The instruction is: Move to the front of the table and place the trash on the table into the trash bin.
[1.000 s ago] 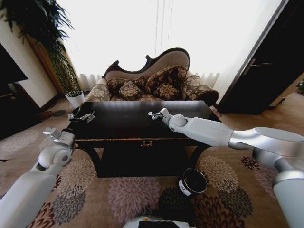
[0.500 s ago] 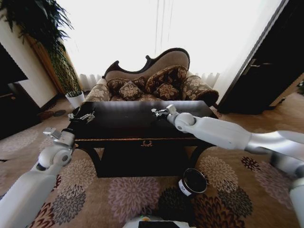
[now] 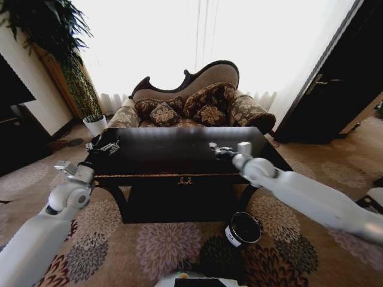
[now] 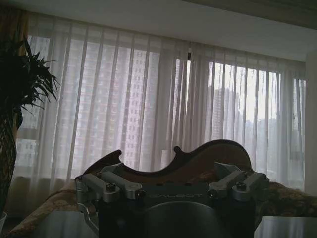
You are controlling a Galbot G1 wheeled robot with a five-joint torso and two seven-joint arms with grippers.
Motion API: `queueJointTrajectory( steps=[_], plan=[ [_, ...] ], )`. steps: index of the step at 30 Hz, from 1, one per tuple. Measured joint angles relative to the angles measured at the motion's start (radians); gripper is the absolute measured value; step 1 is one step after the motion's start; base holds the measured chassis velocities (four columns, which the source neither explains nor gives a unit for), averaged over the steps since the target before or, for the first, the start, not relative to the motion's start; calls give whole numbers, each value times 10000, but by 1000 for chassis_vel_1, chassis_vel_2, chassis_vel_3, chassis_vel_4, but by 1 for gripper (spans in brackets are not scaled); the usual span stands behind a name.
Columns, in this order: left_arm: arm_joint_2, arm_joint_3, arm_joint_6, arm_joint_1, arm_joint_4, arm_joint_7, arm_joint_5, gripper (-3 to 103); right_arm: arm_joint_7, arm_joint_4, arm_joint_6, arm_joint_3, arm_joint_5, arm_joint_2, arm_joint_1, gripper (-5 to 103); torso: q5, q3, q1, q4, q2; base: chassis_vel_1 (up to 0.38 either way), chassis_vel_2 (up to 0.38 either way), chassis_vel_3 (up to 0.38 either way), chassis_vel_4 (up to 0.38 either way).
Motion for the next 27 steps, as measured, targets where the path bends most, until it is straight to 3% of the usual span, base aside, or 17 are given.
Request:
queueJointTrajectory(
  steps=[1, 3, 6, 14, 18, 19, 22, 23, 27],
  plan=[
    [0, 0, 0, 0, 0, 0, 0, 100, 0, 0, 0, 0, 0, 0, 0, 0, 0, 0, 0, 0, 0, 0, 0, 0, 0],
    [0, 0, 0, 1, 0, 3, 0, 100, -27, 319, 78, 1531, -49, -291, -1348, 0, 0, -1, -1, 0, 1, 0, 0, 0, 0],
    [0, 1, 0, 0, 0, 3, 0, 100, 71, 514, 194, 2283, -87, -314, -1911, 0, -2, -1, -2, 1, 1, 0, 0, 0, 0],
    [0, 0, 0, 0, 1, 3, 0, 100, 84, 671, 411, 3410, -488, 203, -2797, 0, -5, 1, 2, 11, 0, 0, 0, 0, 0],
    [0, 0, 0, 1, 0, 3, 0, 100, -25, 1049, 483, 5564, -980, 835, -5310, 0, 2, 0, 1, 4, 1, 0, 0, 0, 0],
    [0, 0, 0, 1, 0, 3, 0, 100, -25, 1049, 483, 5564, -980, 835, -5310, 0, 2, 0, 1, 4, 1, 0, 0, 0, 0],
    [-1, 0, 0, 1, 0, 2, 0, 100, -461, 1211, 669, 7195, -1665, 1543, -7033, 0, -4, 0, 0, 6, 1, 0, 0, 0, 0],
    [-1, 0, 0, 1, 0, 2, 0, 100, -461, 1211, 669, 7195, -1665, 1543, -7033, 0, -4, 0, 0, 6, 1, 0, 0, 0, 0],
    [0, 0, 0, 1, 1, 0, 0, 100, -1084, 1466, 1001, 8912, -2399, 2853, -9284, 0, 0, 0, 0, 2, 1, 0, 0, 0, 0]
  ],
)
